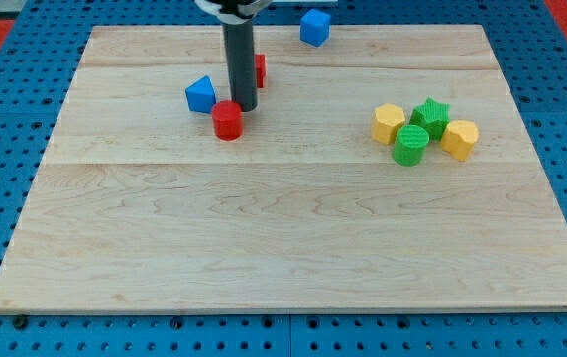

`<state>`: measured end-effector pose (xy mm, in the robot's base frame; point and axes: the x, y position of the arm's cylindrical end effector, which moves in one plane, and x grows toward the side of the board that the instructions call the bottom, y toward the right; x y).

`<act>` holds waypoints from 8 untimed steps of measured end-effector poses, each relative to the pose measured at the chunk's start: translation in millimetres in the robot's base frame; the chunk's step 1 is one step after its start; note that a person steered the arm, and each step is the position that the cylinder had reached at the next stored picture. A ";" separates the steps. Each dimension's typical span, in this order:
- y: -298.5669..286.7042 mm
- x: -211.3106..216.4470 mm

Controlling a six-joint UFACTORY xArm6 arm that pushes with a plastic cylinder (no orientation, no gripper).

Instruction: Arrange the red blocks vertically

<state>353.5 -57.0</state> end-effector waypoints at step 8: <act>-13.1 49.9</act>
